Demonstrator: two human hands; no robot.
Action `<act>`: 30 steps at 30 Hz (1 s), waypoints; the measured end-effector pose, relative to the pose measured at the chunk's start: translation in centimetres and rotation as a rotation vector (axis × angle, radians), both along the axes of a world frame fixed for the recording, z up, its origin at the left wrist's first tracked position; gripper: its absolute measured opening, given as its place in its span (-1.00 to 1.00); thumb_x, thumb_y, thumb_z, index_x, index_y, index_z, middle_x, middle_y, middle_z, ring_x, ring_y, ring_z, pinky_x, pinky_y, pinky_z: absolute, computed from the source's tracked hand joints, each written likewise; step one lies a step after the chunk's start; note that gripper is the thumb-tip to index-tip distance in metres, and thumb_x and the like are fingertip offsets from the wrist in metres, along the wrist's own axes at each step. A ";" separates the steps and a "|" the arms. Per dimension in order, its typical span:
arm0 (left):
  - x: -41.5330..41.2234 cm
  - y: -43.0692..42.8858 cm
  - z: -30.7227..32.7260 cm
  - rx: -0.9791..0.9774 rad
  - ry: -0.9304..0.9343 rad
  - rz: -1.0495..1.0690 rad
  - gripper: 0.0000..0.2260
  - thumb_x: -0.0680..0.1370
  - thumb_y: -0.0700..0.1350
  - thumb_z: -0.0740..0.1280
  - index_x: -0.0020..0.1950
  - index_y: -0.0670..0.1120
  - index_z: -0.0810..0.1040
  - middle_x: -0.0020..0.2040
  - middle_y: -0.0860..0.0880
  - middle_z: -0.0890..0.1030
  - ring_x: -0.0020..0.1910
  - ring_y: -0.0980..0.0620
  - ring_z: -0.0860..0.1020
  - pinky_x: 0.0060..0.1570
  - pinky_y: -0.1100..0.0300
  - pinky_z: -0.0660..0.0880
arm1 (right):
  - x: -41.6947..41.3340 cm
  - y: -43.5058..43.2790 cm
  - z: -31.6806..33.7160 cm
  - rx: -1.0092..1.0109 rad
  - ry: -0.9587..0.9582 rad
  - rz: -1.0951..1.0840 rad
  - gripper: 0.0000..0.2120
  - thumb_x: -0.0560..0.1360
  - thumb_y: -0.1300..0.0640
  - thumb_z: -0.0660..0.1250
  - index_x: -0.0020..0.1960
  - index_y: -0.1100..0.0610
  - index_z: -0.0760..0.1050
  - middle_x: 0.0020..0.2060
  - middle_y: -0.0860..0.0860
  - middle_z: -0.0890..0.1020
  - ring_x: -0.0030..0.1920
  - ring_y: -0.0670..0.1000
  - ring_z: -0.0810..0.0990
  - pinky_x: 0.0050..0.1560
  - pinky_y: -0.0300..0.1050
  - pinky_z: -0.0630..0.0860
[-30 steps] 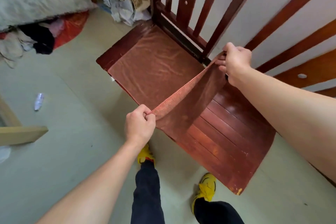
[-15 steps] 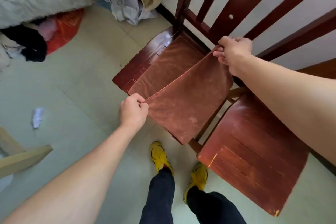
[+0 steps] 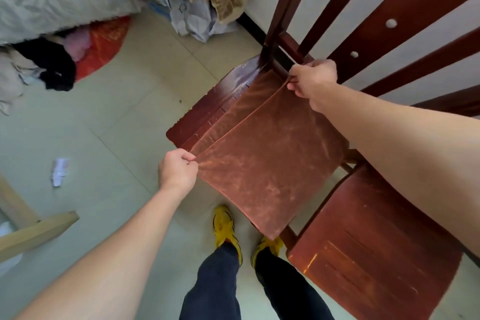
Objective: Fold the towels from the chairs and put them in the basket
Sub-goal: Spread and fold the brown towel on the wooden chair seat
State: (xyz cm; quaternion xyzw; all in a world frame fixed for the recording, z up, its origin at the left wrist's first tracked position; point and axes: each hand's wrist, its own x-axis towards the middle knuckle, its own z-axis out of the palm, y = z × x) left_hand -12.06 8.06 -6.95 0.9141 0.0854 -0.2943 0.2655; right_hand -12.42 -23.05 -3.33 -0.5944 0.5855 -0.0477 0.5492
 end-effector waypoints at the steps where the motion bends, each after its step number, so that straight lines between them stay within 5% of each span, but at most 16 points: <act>1: 0.4 0.1 -0.5 0.007 0.009 0.008 -0.85 0.45 -0.27 0.35 -0.22 -0.03 0.56 -0.34 0.06 0.53 -0.15 -0.10 0.57 -0.10 0.23 0.44 | 0.5 0.1 -0.8 0.003 0.005 0.012 -0.79 0.39 0.20 0.44 -0.16 0.10 0.39 -0.31 0.09 0.67 -0.45 -0.02 0.67 -0.52 -0.27 0.46; 5: 2.2 0.4 -4.0 0.046 0.083 0.004 -0.85 0.46 -0.27 0.34 -0.22 -0.03 0.56 -0.32 0.02 0.55 -0.17 -0.09 0.55 -0.10 0.21 0.45 | 3.3 0.3 -5.2 0.046 0.061 0.035 -0.77 0.39 0.19 0.44 -0.08 0.11 0.40 -0.25 0.13 0.68 -0.44 0.00 0.68 -0.54 -0.27 0.44; 17: 5.6 0.1 -7.4 0.109 0.164 -0.082 -0.82 0.40 -0.16 0.38 -0.39 -0.05 0.47 -0.40 -0.05 0.57 -0.29 -0.12 0.55 -0.27 0.20 0.44 | 7.4 1.5 -12.3 0.078 0.167 -0.034 -0.82 0.49 0.19 0.38 -0.28 0.11 0.47 -0.42 0.03 0.61 -0.54 -0.09 0.60 -0.52 -0.27 0.48; 24: 6.4 0.6 -7.1 0.170 0.196 -0.147 -0.92 0.42 -0.12 0.37 -0.26 -0.01 0.50 -0.26 -0.05 0.61 -0.16 -0.15 0.57 -0.23 0.16 0.45 | 7.1 1.7 -10.4 0.190 0.112 -0.052 -0.88 0.55 0.18 0.24 -0.02 0.06 0.56 -0.26 -0.03 0.69 -0.30 -0.11 0.68 -0.34 -0.23 0.56; 27: 6.1 0.4 -6.2 0.282 0.058 -0.321 -0.85 0.44 -0.15 0.34 -0.02 -0.01 0.49 -0.06 -0.04 0.55 0.01 -0.13 0.53 -0.16 0.11 0.39 | 5.8 1.8 -9.1 0.175 0.081 0.014 -0.81 0.58 0.21 0.20 0.04 0.02 0.55 -0.09 -0.03 0.69 -0.10 -0.09 0.68 -0.12 -0.15 0.60; 30: 4.9 -1.5 -5.2 0.122 -0.148 -0.585 -0.82 0.45 -0.22 0.31 0.02 -0.02 0.51 -0.03 -0.04 0.49 0.04 -0.08 0.48 -0.17 0.07 0.37 | 3.8 1.8 -7.5 -0.003 0.115 0.044 -0.85 0.56 0.22 0.24 -0.01 0.05 0.57 -0.12 0.00 0.67 -0.14 -0.07 0.66 -0.20 -0.21 0.54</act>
